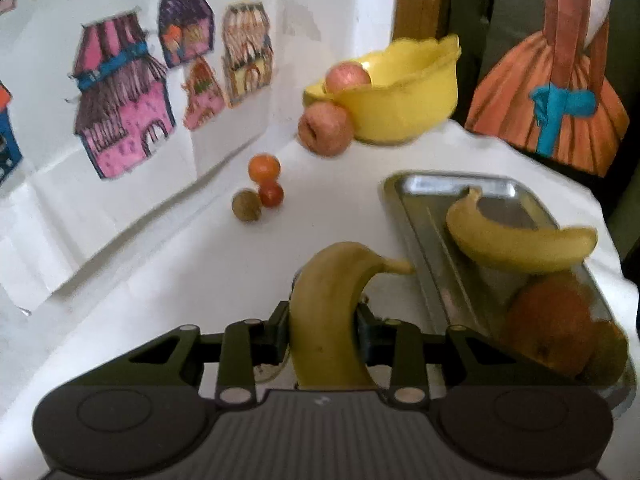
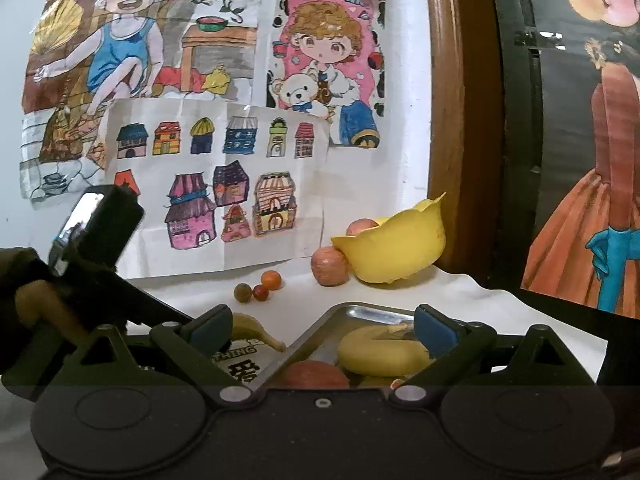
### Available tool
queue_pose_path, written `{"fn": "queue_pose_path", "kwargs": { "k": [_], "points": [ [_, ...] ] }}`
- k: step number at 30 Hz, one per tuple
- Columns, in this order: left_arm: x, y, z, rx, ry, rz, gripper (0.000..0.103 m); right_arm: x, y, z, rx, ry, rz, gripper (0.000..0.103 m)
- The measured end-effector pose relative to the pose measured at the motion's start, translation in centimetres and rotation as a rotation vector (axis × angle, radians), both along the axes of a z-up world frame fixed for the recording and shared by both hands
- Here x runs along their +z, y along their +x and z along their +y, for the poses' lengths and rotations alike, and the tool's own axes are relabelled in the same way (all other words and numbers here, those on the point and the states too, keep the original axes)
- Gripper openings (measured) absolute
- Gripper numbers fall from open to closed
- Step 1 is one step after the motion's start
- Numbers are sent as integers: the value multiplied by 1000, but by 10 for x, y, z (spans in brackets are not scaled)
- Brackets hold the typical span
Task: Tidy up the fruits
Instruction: 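Lower the banana in the left gripper into the tray and open it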
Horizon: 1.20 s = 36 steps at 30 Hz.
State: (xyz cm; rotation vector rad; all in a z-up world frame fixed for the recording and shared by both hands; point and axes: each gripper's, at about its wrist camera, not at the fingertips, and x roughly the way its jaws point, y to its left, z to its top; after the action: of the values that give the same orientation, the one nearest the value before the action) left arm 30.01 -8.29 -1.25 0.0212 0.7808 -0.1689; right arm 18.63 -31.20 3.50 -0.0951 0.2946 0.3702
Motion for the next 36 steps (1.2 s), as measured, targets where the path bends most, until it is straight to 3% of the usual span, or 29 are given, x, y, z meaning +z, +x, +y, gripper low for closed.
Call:
{"fn": "queue_pose_path", "kwargs": {
  "k": [8,12,17,21,30,33,36],
  "points": [
    [29,8,-9,-14,-77,-63,36,-2,13,-5,-47,9,-1,98],
    [29,24,-32,-55,-34,-73,38,1,16,-8,-70,11,-23,100],
    [20,45,-42,-107,15,-23,38,-3,19,-15,-90,5,-14,102],
    [25,52,-40,-157,11,20,38,-9,23,-18,-95,7,3,102],
    [47,50,-60,-223,78,-37,37,-13,32,-16,-95,15,8,102],
    [49,64,-70,-276,3,8,36,-13,37,-16,-115,5,10,102],
    [44,78,-89,-317,16,20,36,-13,42,-18,-139,-2,18,102]
  ]
}}
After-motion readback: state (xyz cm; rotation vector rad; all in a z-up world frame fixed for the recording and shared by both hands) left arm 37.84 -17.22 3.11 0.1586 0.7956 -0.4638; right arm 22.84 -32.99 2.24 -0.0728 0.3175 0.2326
